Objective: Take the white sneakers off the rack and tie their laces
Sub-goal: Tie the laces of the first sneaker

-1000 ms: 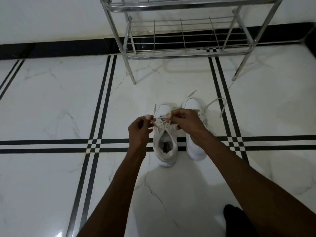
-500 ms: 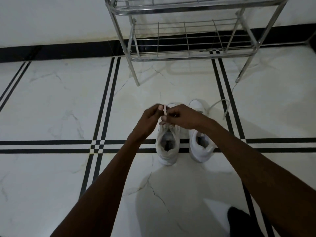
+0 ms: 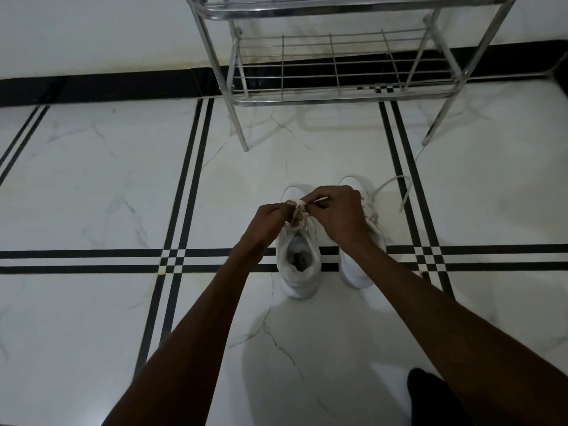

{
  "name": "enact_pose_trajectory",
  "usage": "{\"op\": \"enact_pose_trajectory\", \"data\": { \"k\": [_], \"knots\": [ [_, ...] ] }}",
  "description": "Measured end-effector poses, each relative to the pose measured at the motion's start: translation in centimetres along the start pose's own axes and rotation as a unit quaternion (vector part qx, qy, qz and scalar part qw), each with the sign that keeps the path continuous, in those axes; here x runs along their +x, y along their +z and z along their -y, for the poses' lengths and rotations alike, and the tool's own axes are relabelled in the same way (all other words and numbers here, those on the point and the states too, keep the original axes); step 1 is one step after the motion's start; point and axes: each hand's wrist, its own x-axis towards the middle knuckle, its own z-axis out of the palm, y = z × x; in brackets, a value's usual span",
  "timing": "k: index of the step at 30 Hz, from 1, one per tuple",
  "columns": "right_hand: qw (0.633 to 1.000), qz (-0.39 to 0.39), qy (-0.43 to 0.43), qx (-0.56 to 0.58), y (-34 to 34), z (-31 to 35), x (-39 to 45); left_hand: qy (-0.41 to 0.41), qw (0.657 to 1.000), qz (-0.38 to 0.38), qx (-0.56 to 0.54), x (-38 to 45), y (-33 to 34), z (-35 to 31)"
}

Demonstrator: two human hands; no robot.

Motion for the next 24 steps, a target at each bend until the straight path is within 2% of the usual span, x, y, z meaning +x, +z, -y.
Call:
{"op": "enact_pose_trajectory", "data": {
  "k": [2, 7, 12, 16, 24],
  "knots": [
    [0.998, -0.008, 0.034, 0.047, 0.2, 0.0, -0.1, -0.009, 1.0, 0.008, -0.011, -0.2, -0.1, -0.1],
    [0.992, -0.016, 0.059, 0.107, -0.1, -0.5, -0.1, 0.01, 0.999, -0.033, -0.021, -0.7, -1.0, 0.9],
    [0.988, 0.025, 0.066, 0.136, -0.1, 0.4, -0.3, 0.06, 0.997, -0.037, -0.012, -1.0, -0.8, 1.6],
    [0.992, 0.033, 0.06, 0.105, -0.2, 0.4, 0.2, 0.093, 0.993, -0.062, 0.024, -0.5, -0.4, 1.1],
    [1.0, 0.017, 0.016, 0.018, -0.3, 0.1, 1.1, 0.071, 0.995, -0.071, -0.001, 0.1, 0.2, 0.6]
  ]
}}
